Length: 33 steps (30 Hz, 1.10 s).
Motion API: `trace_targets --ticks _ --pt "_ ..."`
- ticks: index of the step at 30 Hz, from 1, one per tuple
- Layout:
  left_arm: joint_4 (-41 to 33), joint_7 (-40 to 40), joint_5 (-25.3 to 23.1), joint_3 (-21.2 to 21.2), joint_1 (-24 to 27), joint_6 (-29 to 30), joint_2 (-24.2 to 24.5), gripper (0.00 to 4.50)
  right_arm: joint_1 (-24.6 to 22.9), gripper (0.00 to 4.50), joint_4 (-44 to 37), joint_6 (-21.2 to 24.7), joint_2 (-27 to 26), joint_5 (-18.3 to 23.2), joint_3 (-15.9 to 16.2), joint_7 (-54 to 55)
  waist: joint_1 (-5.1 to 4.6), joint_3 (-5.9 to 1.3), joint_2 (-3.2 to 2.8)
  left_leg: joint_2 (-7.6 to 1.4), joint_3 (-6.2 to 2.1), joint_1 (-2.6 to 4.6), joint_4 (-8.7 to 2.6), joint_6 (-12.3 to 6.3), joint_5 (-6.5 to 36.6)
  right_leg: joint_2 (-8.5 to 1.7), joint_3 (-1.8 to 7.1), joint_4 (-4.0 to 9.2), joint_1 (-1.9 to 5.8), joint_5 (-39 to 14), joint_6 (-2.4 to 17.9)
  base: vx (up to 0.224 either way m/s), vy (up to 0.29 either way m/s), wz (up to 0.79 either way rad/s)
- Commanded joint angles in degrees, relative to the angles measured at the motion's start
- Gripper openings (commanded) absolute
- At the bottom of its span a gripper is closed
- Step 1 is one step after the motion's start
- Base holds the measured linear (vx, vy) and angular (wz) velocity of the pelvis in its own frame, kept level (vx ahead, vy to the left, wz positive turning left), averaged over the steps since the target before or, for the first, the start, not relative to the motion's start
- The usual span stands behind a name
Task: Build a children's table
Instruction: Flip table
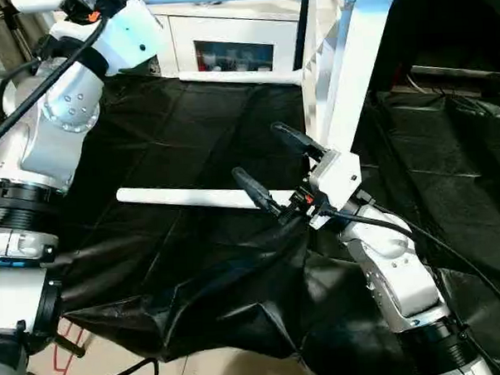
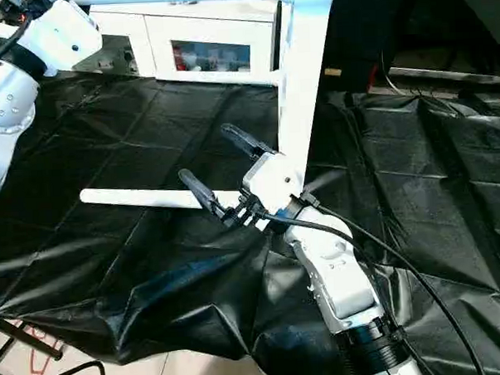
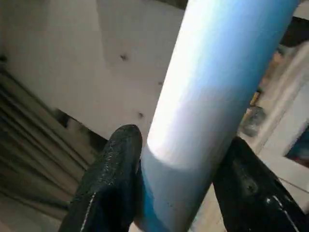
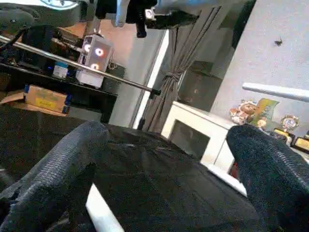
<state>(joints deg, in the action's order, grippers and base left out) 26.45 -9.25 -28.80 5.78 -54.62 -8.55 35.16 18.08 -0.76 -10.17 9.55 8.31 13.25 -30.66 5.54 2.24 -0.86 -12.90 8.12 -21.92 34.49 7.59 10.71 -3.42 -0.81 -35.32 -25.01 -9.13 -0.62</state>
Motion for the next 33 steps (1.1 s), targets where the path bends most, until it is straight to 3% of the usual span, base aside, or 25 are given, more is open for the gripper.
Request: trace_targets --ticks 1,6,11,19,22,28,30,33 --pt "-0.5 -3.2 6.5 -1.8 -0.5 2.9 -1.8 2.01 0.9 4.5 0.8 -0.4 -0.1 -0.6 -0.2 -0.2 -0.13 -3.65 -0.48 1.23 1.12 0.49 -4.04 1.87 12.5 -1.91 0.98 3.31 3.29 -10.1 8.4 0.0 0.0 0.0" --pt "-1.2 -4.1 8.6 -4.0 -0.6 7.7 -2.4 2.01 0.8 4.5 1.0 -0.6 0.0 -0.7 -0.3 -0.3 0.11 -3.6 -0.55 1.31 1.15 0.43 -4.04 1.64 12.6 -1.92 0.99 3.4 3.36 -10.8 8.5 0.0 0.0 0.0" --pt "-3.4 -4.4 9.6 -6.9 0.4 13.5 -3.3 2.01 0.9 4.5 1.2 -0.8 0.2 -0.6 -0.3 -0.7 0.08 -3.7 -0.26 1.37 1.21 0.15 -3.89 1.21 10.0 -1.92 0.96 3.1 3.74 -8.4 8.7 0.0 0.0 0.0" --pt "-4.8 -2.2 11.0 -9.9 0.6 17.3 -4.1 2.01 1.0 4.5 1.4 -0.9 0.3 -0.6 -0.3 -1.0 -0.39 -3.83 -0.34 1.54 1.26 -0.05 -3.66 0.41 7.2 -1.81 0.9 2.76 4.11 -4.6 9.5 0.0 0.0 0.0" --pt "-5.7 -0.4 12.1 -12.5 0.8 19.1 -5.2 2.01 1.0 4.5 1.5 -1.0 0.4 -0.6 -0.3 -1.0 -0.4 -3.92 -0.11 1.6 1.35 -0.13 -3.47 -0.19 5.6 -1.77 0.94 2.58 4.32 -2.3 10.1 0.0 0.0 0.0" --pt "-7.9 3.7 12.8 -15.2 1.2 17.2 -6.5 2.01 0.9 4.5 2.8 0.3 0.4 -2.3 -0.9 1.0 -0.26 -4.35 -0.3 1.86 1.46 -0.16 -2.87 -1.67 0.8 -1.46 1.0 1.81 4.59 5.7 11.5 0.0 0.0 0.0" --pt "-8.8 4.4 12.9 -15.6 1.3 16.8 -6.9 2.01 0.2 4.5 2.6 4.6 -0.2 0.8 -1.5 0.4 -0.2 -4.44 -0.28 2.0 1.47 -0.22 -2.7 -2.47 -1.5 -1.28 0.91 1.47 4.76 9.7 12.3 0.0 0.0 0.0" --pt "-9.9 4.5 12.4 -15.5 1.4 16.6 -7.4 2.01 -1.3 4.5 0.4 10.3 -0.6 9.2 -2.2 -3.8 -0.01 -4.62 -0.42 1.8 1.45 -0.09 -2.56 -3.59 -1.8 -1.37 0.9 1.23 4.85 11.9 13.1 0.0 0.0 0.0"
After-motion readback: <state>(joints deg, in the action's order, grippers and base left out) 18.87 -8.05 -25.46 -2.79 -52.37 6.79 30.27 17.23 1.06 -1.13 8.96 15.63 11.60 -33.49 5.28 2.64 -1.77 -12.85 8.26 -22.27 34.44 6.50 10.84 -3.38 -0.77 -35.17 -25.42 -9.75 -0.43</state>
